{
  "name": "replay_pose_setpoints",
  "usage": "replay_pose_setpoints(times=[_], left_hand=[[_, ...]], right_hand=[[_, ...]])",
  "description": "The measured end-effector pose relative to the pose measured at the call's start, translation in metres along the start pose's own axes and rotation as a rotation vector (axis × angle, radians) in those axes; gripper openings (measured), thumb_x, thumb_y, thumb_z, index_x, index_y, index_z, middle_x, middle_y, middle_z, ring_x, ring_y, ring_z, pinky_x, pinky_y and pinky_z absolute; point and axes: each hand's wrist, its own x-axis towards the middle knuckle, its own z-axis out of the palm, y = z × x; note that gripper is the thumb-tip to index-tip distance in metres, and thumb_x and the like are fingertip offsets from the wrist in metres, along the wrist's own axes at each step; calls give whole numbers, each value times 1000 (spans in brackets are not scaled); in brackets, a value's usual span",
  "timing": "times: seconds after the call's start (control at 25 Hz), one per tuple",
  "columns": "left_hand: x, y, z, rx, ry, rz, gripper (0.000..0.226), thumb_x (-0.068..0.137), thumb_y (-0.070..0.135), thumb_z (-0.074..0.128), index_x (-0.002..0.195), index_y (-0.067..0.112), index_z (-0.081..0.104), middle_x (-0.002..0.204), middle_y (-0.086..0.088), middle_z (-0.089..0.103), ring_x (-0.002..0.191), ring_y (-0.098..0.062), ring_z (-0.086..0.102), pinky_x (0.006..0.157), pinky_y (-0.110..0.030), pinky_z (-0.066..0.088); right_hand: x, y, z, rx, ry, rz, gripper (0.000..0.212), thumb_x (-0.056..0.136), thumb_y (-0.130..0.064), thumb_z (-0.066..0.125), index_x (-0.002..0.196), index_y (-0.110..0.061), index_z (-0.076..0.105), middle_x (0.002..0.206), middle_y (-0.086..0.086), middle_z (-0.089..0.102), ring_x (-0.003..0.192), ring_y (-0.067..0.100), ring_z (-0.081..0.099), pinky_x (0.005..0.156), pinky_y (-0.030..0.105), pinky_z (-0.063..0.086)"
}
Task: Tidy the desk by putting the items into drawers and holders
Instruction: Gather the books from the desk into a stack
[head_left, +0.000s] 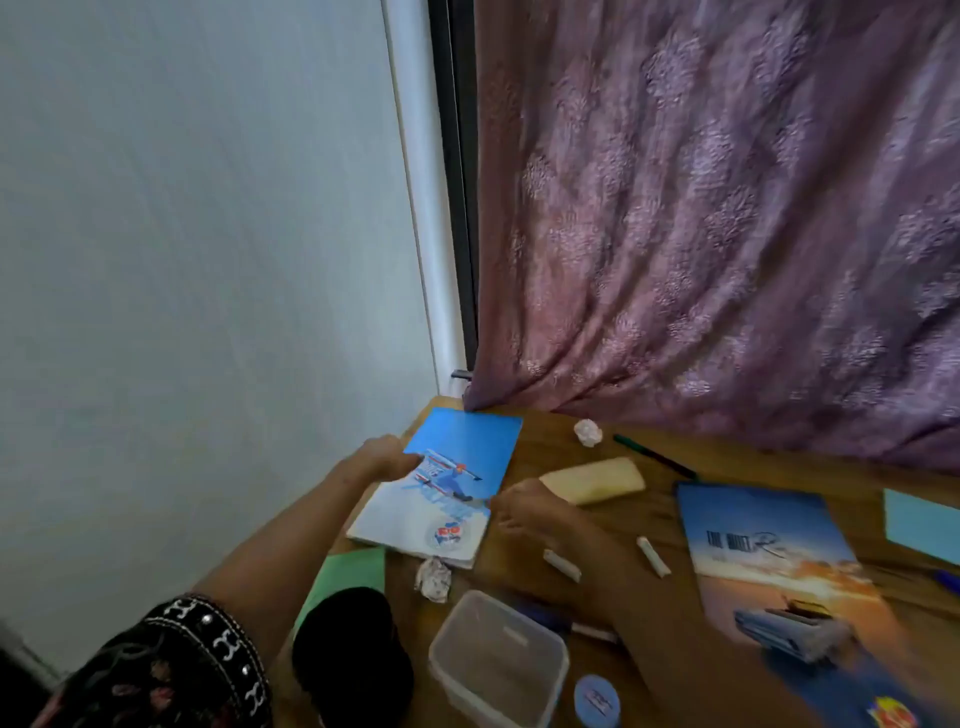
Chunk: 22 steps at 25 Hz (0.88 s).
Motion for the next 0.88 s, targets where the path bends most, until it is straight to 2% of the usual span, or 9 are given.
replay_pose_setpoints(times=[0.12, 0.36, 0.44, 0.56, 0.6, 0.68, 0.76, 0.84, 0.88], left_hand=[[12, -19, 17, 39, -35, -46, 53, 96, 37, 42, 137, 4, 42, 142, -18, 45, 128, -32, 45, 100, -31, 39], [30, -37, 32, -53, -69, -113, 61, 79, 52, 62, 124, 11, 56, 127, -11, 60, 116, -29, 56, 91, -31, 46], [36, -38, 36, -70, -94, -118, 71, 67, 58, 70, 124, 17, 55, 125, -8, 61, 114, -27, 57, 92, -32, 48], [44, -36, 42, -59, -121, -148, 107, 35, 76, 70, 127, 24, 52, 127, -4, 60, 114, -27, 58, 95, -36, 48], [45, -35, 39, -65, -121, -148, 107, 36, 76, 70, 127, 23, 52, 126, -3, 60, 115, -27, 58, 94, -35, 48], [37, -31, 20, -118, -150, -144, 70, 66, 55, 74, 118, 12, 57, 112, -6, 63, 108, -26, 62, 81, -29, 52], [32, -28, 1, -485, -274, -149, 21, 87, 25, 64, 92, 6, 58, 76, -6, 66, 71, -19, 69, 58, -26, 55], [19, -24, -20, -770, -378, -141, 23, 97, 13, 45, 77, 6, 52, 46, -1, 59, 35, -7, 57, 35, -17, 46], [13, -23, -31, -860, -373, -137, 24, 98, 11, 41, 78, 5, 52, 46, -2, 58, 31, -5, 53, 32, -16, 43]], right_hand=[[14, 0, 14, -70, -2, 60, 9, 86, -11, 65, 92, -8, 58, 70, -5, 52, 61, 6, 50, 50, 17, 43], [37, 1, 30, -149, 15, 122, 44, 84, -13, 66, 124, -6, 51, 116, 15, 59, 96, 25, 61, 66, 30, 56], [39, -3, 34, -143, 29, 145, 45, 82, -12, 67, 125, -8, 51, 120, 16, 58, 101, 26, 60, 64, 29, 56], [40, -4, 32, -171, 71, 171, 46, 76, -16, 70, 118, -10, 54, 116, 12, 58, 98, 23, 60, 63, 32, 59], [40, -4, 29, -158, 88, 176, 41, 77, -16, 69, 114, -10, 53, 114, 11, 58, 97, 22, 60, 62, 32, 58], [38, -2, 25, -74, 104, 203, 25, 82, -13, 65, 101, -12, 50, 110, 11, 58, 93, 22, 59, 61, 28, 55], [34, -1, 22, -5, 122, 210, 13, 85, -13, 63, 86, -12, 50, 96, 10, 59, 82, 20, 60, 60, 27, 52], [27, -5, 18, 49, 144, 190, 13, 86, -18, 62, 83, -10, 53, 83, 9, 57, 68, 18, 58, 53, 27, 49], [21, -10, 14, 87, 120, 198, 17, 88, -24, 61, 87, -8, 55, 81, 9, 58, 63, 17, 58, 52, 28, 48]])
